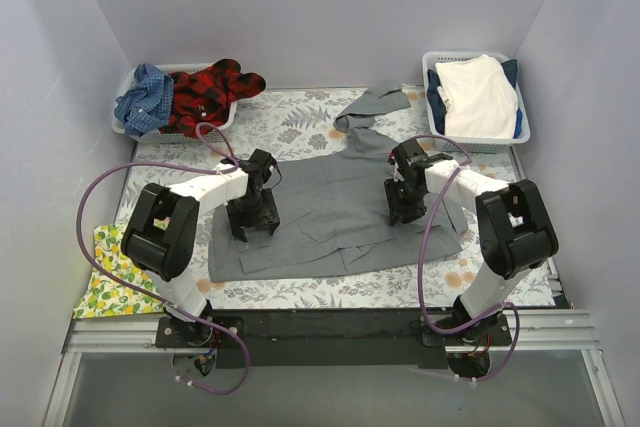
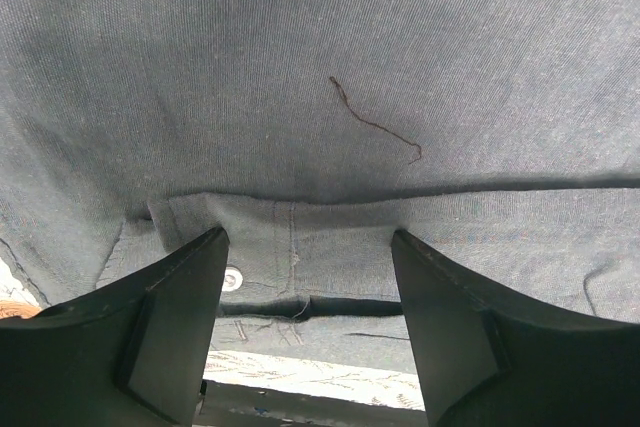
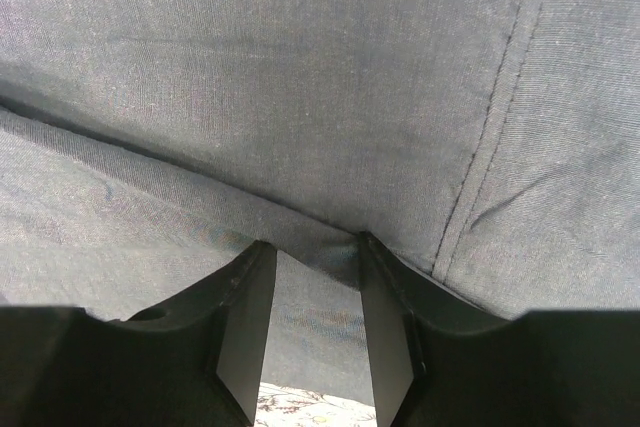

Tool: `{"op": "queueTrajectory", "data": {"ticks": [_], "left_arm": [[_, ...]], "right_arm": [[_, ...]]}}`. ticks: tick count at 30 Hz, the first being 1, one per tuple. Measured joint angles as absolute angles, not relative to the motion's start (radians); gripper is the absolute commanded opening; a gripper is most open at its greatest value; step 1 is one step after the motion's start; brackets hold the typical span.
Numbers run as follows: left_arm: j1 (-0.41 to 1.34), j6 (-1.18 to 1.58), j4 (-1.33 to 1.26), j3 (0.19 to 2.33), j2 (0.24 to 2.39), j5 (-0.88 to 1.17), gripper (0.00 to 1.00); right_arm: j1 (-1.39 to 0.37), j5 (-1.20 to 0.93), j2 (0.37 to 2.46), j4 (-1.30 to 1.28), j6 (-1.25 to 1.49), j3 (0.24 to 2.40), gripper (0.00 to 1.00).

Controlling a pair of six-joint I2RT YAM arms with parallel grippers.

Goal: Fold and stack the long sleeve shirts
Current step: Fold the shirt

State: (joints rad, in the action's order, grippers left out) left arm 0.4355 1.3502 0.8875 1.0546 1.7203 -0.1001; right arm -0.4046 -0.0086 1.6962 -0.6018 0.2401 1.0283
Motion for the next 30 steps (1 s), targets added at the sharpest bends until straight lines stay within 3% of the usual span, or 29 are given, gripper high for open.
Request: {"op": "queueTrajectory", "data": {"ticks": [21,25,30], "left_arm": [[0.441,1.393,0.985,0.912,1.608,-0.017,0.71],[0.438,1.394,1.049,0.953,1.609,-0.062,0.73],[0.383,1.364,1.079,1.152,1.617,-0.115,0.73]], "right_arm": [[-0.388,-0.204,1.456,-0.74,0.313,0.753,0.46],[-0.388,-0.157,1.422,-0.825,0.313,0.791,0.48],[-0.376,-0.072,1.377,-0.876,0.31,1.023,0.5]]}}
